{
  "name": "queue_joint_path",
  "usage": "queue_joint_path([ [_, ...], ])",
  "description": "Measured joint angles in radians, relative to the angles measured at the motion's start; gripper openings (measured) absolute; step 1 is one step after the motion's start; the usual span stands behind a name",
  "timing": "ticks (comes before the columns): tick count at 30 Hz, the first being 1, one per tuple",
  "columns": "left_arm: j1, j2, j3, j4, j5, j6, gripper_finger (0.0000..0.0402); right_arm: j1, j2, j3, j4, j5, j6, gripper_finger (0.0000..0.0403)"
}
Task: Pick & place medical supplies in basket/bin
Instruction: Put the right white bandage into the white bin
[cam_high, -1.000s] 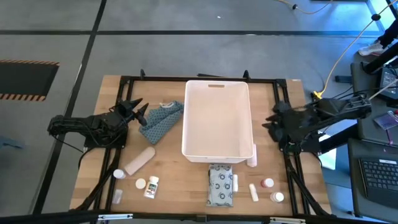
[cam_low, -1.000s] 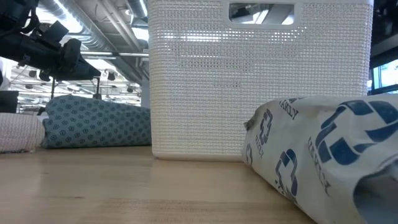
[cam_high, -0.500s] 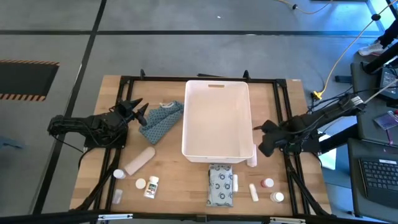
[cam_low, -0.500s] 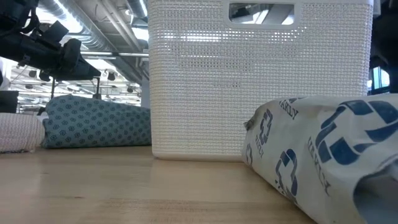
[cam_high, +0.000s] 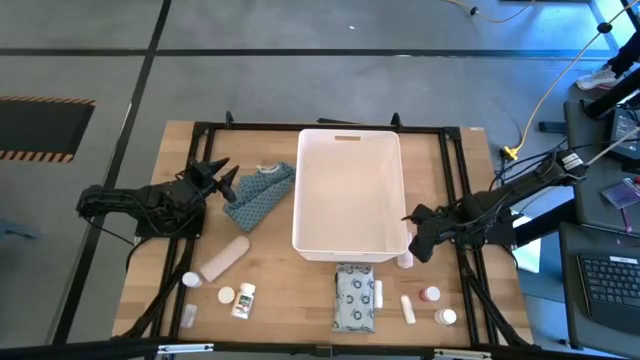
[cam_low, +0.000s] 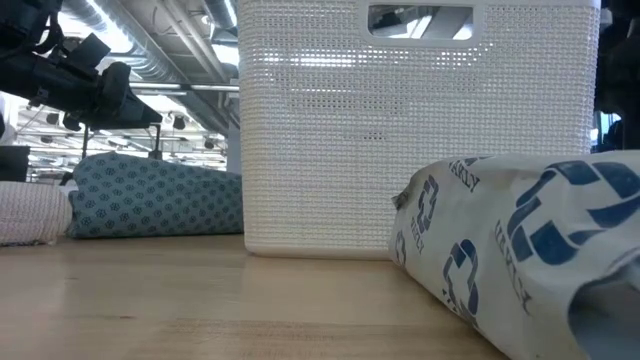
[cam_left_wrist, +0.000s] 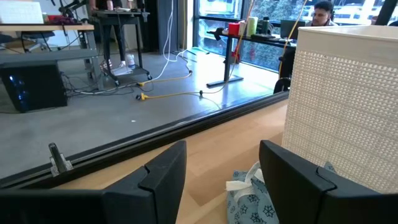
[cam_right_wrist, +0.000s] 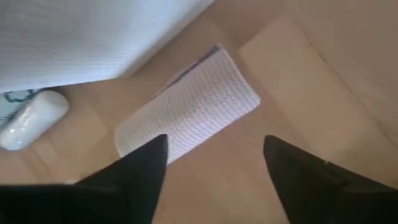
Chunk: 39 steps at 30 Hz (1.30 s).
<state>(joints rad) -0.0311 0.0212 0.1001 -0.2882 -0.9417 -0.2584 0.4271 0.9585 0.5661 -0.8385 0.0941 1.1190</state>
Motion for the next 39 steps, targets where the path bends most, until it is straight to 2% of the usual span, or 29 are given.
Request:
queue_joint_path([
  [4, 0.000, 0.000, 0.000, 0.000, 0.000, 0.000, 0.0196, 0.000, 0.000, -0.039, 0.038, 0.001, 0.011, 0.0310],
  [8, 0.000, 0.000, 0.000, 0.000, 0.000, 0.000, 0.0196, 0.000, 0.002, -0.083, 0.110, 0.002, 0.064, 0.0323],
  [15, 0.000, 0.000, 0.000, 0.000, 0.000, 0.000, 0.0196, 0.000, 0.001, -0.164, 0.272, 0.055, 0.117, 0.0324],
  [26, 0.000, 0.000, 0.000, 0.000, 0.000, 0.000, 0.0196, 0.000, 0.001, -0.324, 0.616, 0.057, 0.190, 0.0324],
  [30, 0.000, 0.000, 0.000, 0.000, 0.000, 0.000, 0.0196, 0.000, -0.002, -0.362, 0.651, 0.062, 0.233, 0.0324],
  [34, 0.000, 0.000, 0.000, 0.000, 0.000, 0.000, 0.0196, -0.001, -0.002, -0.372, 0.653, 0.060, 0.233, 0.0307],
  [39, 0.000, 0.000, 0.000, 0.000, 0.000, 0.000, 0.0196, -0.001, -0.001, -0.375, 0.674, 0.055, 0.223, 0.0255],
])
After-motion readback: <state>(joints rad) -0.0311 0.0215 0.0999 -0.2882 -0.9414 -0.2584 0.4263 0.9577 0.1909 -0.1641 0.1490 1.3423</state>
